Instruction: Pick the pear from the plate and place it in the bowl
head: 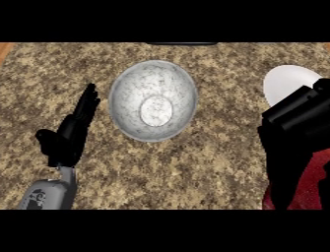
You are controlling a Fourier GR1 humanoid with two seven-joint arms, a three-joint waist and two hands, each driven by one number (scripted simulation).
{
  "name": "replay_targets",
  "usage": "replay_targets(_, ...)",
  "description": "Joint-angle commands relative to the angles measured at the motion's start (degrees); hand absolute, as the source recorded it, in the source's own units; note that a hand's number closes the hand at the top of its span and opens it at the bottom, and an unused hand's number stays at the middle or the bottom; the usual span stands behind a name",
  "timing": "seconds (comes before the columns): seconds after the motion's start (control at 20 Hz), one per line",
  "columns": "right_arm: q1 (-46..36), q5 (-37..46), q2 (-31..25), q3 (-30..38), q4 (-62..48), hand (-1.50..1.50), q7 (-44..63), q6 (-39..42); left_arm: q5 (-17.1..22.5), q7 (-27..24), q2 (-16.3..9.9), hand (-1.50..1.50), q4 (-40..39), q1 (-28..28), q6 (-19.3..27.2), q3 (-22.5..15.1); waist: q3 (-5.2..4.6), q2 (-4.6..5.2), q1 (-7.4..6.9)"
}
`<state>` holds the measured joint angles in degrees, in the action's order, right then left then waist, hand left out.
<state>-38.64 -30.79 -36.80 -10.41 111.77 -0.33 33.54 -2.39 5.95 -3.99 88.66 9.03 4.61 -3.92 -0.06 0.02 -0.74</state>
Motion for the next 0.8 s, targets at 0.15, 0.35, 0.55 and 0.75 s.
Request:
replay_targets(0.15,-6.8,25.0,7.6,-5.5,-6.6,1.50,-3.8,-4.4,-2.3,-3.3,2.1,0.00,-0.4,-2.2,1.2,-2.5,0.03,0.30,-0.88)
replay_targets(0.35,-11.2,36.7,13.3,-9.1,-18.1,1.50,-10.8,-7.8,-0.9,0.4,1.7,0.00,-0.8,1.6,0.6,-1.0,0.04,0.49,-1.22)
replay_targets(0.55,-12.3,42.1,17.3,-10.1,-28.2,1.50,-16.1,-10.0,-0.6,2.0,0.5,0.00,1.2,2.3,0.5,0.4,0.06,0.25,-0.42)
replay_targets(0.75,-16.4,50.0,20.8,-10.8,-41.7,1.50,-24.1,-15.4,-1.2,-3.2,2.2,0.00,-2.0,-0.7,0.2,-1.2,0.04,0.44,-0.80)
